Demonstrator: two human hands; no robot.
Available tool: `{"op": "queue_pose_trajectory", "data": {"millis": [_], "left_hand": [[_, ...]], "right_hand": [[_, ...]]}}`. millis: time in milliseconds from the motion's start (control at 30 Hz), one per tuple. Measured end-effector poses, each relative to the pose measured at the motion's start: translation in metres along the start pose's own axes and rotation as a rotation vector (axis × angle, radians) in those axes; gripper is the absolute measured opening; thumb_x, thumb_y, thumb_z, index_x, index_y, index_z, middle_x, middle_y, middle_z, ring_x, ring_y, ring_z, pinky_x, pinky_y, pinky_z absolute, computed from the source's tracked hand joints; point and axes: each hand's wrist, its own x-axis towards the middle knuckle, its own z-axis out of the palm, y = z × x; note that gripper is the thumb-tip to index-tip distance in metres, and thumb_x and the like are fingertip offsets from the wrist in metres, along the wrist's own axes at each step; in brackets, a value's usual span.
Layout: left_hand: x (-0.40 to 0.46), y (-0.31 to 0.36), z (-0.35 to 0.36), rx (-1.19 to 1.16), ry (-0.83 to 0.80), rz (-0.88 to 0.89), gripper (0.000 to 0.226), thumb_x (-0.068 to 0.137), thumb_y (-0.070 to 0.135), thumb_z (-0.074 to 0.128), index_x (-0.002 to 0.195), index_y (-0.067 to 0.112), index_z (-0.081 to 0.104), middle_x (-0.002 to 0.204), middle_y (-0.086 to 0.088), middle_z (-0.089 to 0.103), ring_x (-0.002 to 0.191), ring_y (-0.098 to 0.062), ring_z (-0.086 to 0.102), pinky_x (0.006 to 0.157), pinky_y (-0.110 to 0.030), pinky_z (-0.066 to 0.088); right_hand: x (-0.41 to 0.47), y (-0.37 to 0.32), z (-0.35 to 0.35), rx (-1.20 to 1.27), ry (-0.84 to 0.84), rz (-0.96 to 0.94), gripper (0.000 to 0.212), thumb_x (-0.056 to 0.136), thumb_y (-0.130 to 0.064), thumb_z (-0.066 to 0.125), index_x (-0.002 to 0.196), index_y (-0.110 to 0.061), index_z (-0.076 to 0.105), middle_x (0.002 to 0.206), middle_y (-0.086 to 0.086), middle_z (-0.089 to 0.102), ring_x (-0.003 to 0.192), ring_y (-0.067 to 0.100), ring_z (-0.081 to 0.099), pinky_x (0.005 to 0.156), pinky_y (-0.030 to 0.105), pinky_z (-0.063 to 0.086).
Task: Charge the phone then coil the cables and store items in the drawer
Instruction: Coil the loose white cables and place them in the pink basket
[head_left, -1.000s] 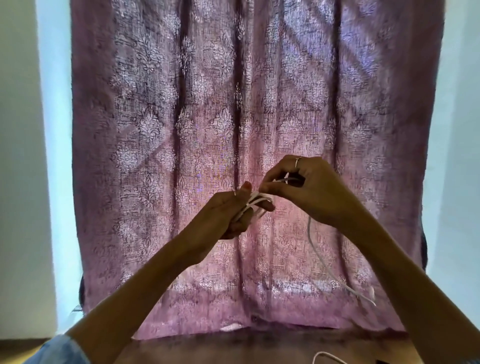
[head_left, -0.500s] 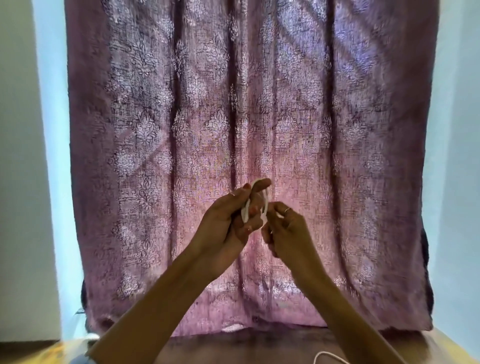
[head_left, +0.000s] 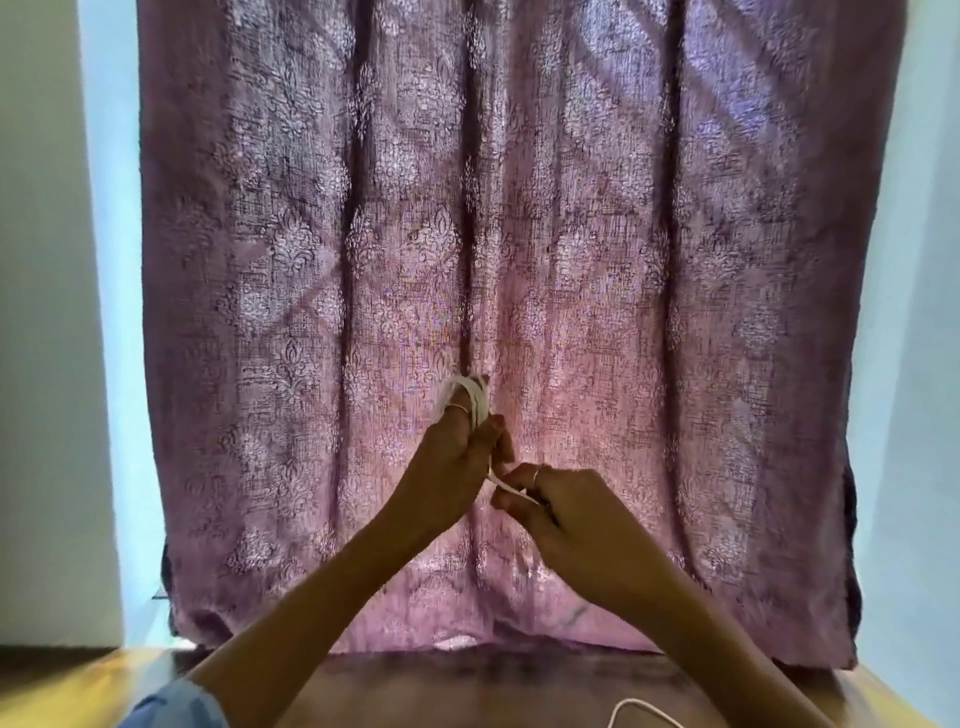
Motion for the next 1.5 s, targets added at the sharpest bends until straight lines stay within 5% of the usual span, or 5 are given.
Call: {"op": "queue_pose_trajectory", "data": {"millis": [467,667,967,1267,1500], "left_hand": [[-0.04,0.012,-0.006,-0.429,-0.309,-0.272,0.057,0.093,0.045,0.03,0.105,0.001,0.065,0.049,0.006,0.031,0.038,-0.003,0.024,0.037,-0.013,0.022],[-0.039,0.025,-0.011,-0.729,-0.237,-0.326,0.045,0.086,0.041,0.044,0.08,0.005,0.07,0.04,0.008,0.021,0.033,-0.003,0.011,0.059,-0.036,0.001],[-0.036,0.043,0.004,-1.169,-0.121,-0.448,0.032,0.081,0.033,0.053,0.068,0.006,0.067,0.034,0.006,0.023,0.032,-0.008,0.002,0.04,-0.019,0.009],[-0.03,0.033,0.014,-1.318,-0.088,-0.497,0.028,0.08,0.029,0.054,0.071,0.004,0.063,0.034,0.005,0.025,0.034,-0.009,0.002,0.041,-0.018,0.006],[-0.029,0.025,0.013,-1.325,-0.125,-0.497,0.031,0.085,0.029,0.049,0.071,0.005,0.062,0.035,0.004,0.026,0.028,-0.007,0.006,0.038,-0.018,0.011]], "right_hand": [[0.006,0.01,-0.06,0.061,0.058,-0.039,0.011,0.085,-0.027,0.065,0.092,-0.021,0.072,0.085,-0.011,0.063,0.08,-0.002,0.058,0.071,0.008,0.043],[0.011,0.017,-0.045,0.156,0.161,-0.059,0.013,0.09,-0.022,0.058,0.095,-0.019,0.07,0.066,-0.021,0.059,0.055,-0.004,0.051,0.054,0.006,0.037],[0.005,0.02,-0.011,0.096,0.072,0.182,0.045,0.097,-0.02,0.047,0.054,-0.025,0.055,0.041,-0.01,0.05,0.037,0.004,0.042,0.046,0.015,0.032],[0.001,0.011,-0.012,1.068,0.216,0.395,0.035,0.096,-0.021,0.048,0.093,0.011,0.062,0.062,0.009,0.065,0.053,0.018,0.065,0.059,0.029,0.059],[0.004,0.016,-0.005,1.404,0.182,0.451,0.028,0.093,-0.025,0.047,0.085,-0.003,0.063,0.069,0.006,0.064,0.057,0.014,0.061,0.06,0.027,0.056]]}}
